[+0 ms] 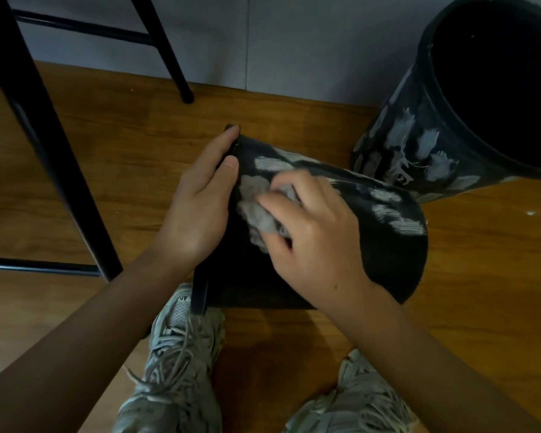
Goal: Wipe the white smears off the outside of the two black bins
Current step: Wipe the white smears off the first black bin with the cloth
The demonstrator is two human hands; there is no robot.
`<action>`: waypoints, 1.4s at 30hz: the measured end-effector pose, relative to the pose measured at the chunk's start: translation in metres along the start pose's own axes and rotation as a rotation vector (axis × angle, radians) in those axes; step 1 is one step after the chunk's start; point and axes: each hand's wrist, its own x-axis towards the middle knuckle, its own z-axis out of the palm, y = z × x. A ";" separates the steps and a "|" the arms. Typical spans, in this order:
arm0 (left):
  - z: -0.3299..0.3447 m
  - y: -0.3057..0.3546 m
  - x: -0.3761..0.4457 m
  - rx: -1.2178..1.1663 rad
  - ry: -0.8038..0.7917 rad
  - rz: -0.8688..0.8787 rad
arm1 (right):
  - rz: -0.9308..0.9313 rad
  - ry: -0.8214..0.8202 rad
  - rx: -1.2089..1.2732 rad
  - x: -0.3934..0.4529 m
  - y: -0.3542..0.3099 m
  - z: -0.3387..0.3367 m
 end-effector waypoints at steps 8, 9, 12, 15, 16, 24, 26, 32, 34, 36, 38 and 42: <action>0.001 -0.004 -0.001 -0.002 -0.015 0.013 | 0.037 0.041 -0.003 0.022 -0.007 0.008; 0.000 -0.004 -0.001 -0.013 -0.019 0.009 | 0.039 0.037 0.002 0.022 -0.008 0.008; -0.001 -0.004 -0.001 -0.045 -0.023 -0.005 | 0.013 0.038 0.007 0.006 -0.010 0.007; -0.001 -0.004 -0.001 -0.043 -0.017 -0.005 | -0.022 0.013 -0.001 -0.006 -0.012 0.006; -0.001 -0.004 -0.001 -0.030 -0.012 -0.002 | -0.025 0.008 -0.006 -0.004 -0.012 0.006; -0.001 -0.004 -0.004 -0.014 -0.008 -0.003 | 0.091 -0.059 -0.025 0.014 -0.012 -0.003; 0.000 -0.005 -0.004 -0.045 -0.012 -0.019 | 0.159 -0.051 -0.064 0.004 0.000 -0.009; 0.002 -0.005 -0.006 -0.035 -0.014 -0.015 | 0.184 -0.031 -0.113 -0.004 0.009 -0.017; 0.002 -0.004 -0.007 -0.017 -0.014 -0.009 | 0.121 -0.037 -0.076 0.006 0.000 -0.011; 0.002 -0.003 -0.007 0.006 -0.010 0.000 | 0.055 -0.052 -0.050 0.016 -0.008 -0.005; 0.002 -0.003 -0.006 0.006 -0.007 -0.001 | 0.022 -0.055 -0.048 0.020 -0.012 -0.001; 0.001 -0.003 -0.006 0.004 -0.002 -0.004 | 0.081 -0.016 -0.044 0.004 -0.001 -0.004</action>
